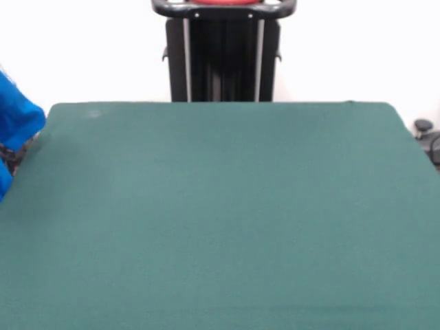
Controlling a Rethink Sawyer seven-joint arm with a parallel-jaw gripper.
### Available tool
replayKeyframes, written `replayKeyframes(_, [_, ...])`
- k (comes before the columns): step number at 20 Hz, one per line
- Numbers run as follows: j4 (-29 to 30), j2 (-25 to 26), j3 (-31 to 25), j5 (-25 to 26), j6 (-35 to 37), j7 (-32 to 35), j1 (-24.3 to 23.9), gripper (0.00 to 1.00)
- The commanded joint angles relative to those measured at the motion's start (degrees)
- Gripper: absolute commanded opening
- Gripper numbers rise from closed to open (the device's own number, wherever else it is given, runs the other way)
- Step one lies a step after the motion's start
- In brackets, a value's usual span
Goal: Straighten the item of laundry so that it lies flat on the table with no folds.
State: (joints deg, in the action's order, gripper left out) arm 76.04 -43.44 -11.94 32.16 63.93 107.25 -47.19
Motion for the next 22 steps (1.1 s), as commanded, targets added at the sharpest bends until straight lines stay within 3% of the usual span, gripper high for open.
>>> replayKeyframes(1, [5.7, 2.0, -7.0, -3.4, -0.3, -8.7, 4.6, 0.00])
replayKeyframes(11, [5.7, 3.8, -7.2, -8.5, 1.8, -6.0, 7.7, 0.00])
replayKeyframes(22, [6.4, 6.4, -6.2, -12.2, -4.1, 0.3, 11.9, 0.00])
